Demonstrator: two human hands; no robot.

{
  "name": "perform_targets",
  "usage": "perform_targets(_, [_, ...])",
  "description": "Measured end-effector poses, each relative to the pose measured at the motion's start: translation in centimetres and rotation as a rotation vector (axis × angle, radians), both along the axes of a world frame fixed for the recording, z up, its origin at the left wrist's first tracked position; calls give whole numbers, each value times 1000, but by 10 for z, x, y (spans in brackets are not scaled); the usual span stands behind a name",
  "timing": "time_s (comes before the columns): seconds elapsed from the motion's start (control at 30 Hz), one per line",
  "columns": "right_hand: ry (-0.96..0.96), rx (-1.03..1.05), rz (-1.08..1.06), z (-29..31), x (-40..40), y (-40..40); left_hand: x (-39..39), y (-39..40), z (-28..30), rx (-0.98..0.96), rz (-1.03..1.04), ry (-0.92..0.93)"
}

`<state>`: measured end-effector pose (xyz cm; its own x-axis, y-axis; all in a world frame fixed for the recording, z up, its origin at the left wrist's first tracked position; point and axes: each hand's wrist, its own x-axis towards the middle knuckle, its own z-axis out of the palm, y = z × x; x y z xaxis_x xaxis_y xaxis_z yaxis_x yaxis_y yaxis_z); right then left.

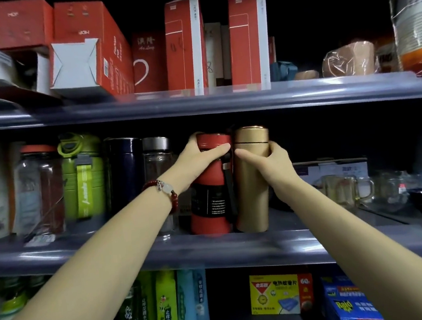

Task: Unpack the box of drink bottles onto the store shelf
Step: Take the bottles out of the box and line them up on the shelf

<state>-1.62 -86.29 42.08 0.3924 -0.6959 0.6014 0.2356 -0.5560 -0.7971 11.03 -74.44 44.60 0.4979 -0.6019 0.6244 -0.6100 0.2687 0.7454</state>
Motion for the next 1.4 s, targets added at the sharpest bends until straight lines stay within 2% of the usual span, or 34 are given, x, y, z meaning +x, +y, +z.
perform_targets(0.27, [108, 3, 5, -39, 9, -3, 7, 14, -50, 57, -66, 133])
perform_targets(0.67, [266, 1, 85, -56, -2, -2, 12, 24, -79, 177, -49, 88])
perform_targets(0.77, [268, -8, -19, -59, -3, 4, 10, 24, -83, 178, -36, 86])
perform_targets(0.87, [241, -33, -167, -60, 1, 18, 3, 22, -88, 130, 74, 63])
perform_targets(0.93, [212, -35, -187, -63, 2, 24, 0, 21, -89, 132, 101, 53])
perform_targets(1.0, [234, -9, -130, -61, -1, 21, 3, 24, -87, 165, 20, 64])
perform_targets(1.1, [261, 53, 95, -56, -12, 6, 9, 36, -83, 233, -137, 102])
perform_targets(1.17, [274, 30, 132, -58, -16, -3, 8, 40, -84, 250, -110, 81])
perform_targets(1.23, [276, -37, 20, -65, -12, -2, 4, 38, -89, 237, 17, 22])
perform_targets(1.33, [274, -117, -284, -73, 1, 13, -4, 30, -97, 230, 253, -64])
perform_targets(1.4, [328, -139, -377, -71, 5, 14, -6, 26, -99, 242, 318, -99])
